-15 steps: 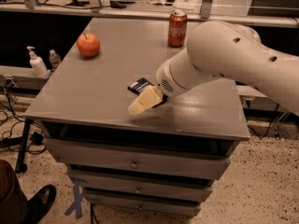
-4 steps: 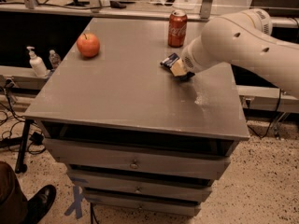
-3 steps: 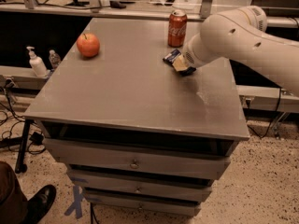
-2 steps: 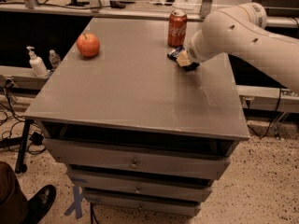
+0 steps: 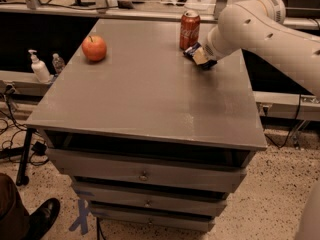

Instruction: Move rxbar blueberry near coke can

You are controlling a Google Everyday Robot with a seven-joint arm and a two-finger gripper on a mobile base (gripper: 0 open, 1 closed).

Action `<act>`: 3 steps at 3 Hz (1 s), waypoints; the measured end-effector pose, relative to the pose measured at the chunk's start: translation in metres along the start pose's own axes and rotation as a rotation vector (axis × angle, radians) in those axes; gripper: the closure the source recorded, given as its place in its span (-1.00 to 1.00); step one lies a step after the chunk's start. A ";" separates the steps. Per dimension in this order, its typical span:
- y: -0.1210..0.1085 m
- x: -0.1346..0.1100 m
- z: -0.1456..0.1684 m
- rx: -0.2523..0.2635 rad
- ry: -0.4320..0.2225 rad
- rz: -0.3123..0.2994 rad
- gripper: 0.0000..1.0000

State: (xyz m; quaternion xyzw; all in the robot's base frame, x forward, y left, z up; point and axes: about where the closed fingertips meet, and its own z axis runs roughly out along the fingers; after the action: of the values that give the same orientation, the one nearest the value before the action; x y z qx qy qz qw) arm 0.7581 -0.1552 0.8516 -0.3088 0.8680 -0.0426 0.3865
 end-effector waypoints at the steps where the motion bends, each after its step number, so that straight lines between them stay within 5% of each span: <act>1: -0.006 -0.004 0.001 0.007 -0.002 -0.001 0.01; 3: -0.009 -0.006 0.002 0.008 -0.005 -0.003 -0.89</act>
Offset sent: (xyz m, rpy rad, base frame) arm 0.0118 -0.0064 0.0094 -0.0038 -0.0163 -0.0035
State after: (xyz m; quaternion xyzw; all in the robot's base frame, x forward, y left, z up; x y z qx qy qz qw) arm 0.7673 -0.1592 0.8566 -0.3085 0.8664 -0.0460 0.3900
